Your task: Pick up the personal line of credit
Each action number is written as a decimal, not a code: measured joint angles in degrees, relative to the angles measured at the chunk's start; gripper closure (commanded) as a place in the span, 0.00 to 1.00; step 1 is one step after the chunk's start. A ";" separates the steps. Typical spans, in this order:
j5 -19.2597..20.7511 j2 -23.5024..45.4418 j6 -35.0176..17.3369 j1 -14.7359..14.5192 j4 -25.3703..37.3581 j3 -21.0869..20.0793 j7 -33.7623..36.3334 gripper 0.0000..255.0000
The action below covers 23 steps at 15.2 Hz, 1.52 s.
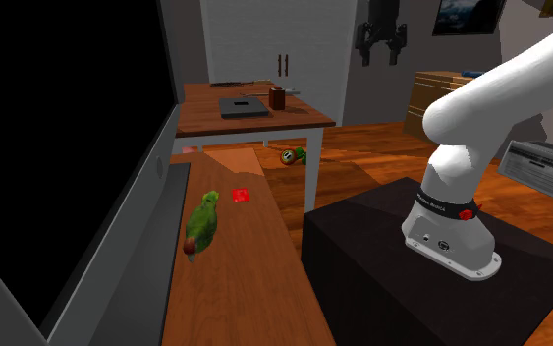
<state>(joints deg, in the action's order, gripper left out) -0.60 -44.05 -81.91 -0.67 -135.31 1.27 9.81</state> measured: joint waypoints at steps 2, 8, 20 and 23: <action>-0.34 0.46 -0.58 -0.12 -0.38 -0.29 0.38 0.00; -4.95 7.71 -6.62 -2.05 -1.90 -4.69 5.55 0.00; -12.52 28.50 -20.34 -6.08 0.22 -12.74 14.77 0.00; -13.74 35.12 -23.94 -7.15 2.23 -14.53 16.96 0.00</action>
<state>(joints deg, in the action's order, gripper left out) -14.34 -8.93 -105.85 -7.82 -133.09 -13.26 26.77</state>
